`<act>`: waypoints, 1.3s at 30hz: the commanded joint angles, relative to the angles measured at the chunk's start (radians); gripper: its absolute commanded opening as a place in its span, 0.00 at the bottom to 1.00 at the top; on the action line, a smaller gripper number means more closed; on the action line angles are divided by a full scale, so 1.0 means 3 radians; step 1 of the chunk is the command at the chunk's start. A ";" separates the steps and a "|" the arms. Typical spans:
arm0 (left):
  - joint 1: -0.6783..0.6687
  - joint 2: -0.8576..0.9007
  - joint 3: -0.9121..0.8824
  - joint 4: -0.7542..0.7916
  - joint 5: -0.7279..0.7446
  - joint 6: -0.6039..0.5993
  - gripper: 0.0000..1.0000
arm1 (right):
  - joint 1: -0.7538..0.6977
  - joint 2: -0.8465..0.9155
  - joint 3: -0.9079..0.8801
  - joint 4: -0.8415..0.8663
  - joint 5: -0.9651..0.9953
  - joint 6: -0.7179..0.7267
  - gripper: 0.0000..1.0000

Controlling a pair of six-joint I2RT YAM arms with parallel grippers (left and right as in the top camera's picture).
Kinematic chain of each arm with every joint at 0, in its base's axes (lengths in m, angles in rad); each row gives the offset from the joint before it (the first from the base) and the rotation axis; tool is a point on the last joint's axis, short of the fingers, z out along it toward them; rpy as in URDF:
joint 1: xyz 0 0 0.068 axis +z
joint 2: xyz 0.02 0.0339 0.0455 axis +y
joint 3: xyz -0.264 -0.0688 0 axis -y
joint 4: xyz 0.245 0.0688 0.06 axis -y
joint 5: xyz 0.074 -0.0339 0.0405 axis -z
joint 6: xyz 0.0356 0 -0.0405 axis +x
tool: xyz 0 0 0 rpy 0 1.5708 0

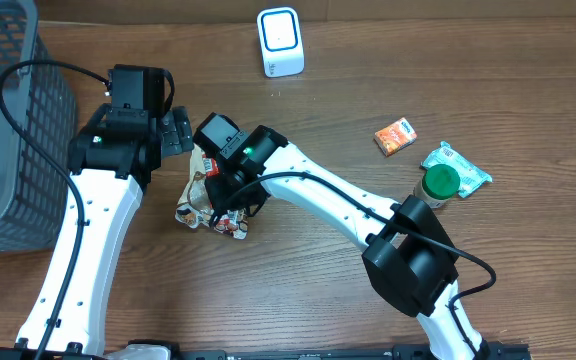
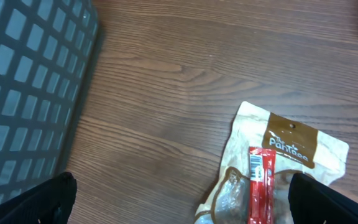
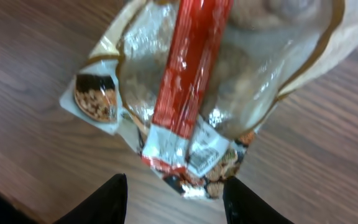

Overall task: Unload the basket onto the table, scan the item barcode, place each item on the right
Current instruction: 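Move the right gripper to the red snack stick on the bag and grasp it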

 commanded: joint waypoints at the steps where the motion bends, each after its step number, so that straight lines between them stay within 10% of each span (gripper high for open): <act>1: -0.0010 -0.0015 0.0053 0.0011 -0.0006 -0.0006 1.00 | 0.0081 0.0114 -0.0019 0.0088 0.0099 0.0001 0.50; 31: -0.0010 -0.0015 0.0053 0.0011 -0.0006 -0.0006 1.00 | 0.0112 0.0445 -0.0027 0.0308 0.0114 0.0001 0.34; 39: -0.0010 -0.0015 0.0052 0.0013 -0.0006 -0.0006 1.00 | 0.0111 0.0444 -0.0025 0.0305 0.0113 0.0001 0.08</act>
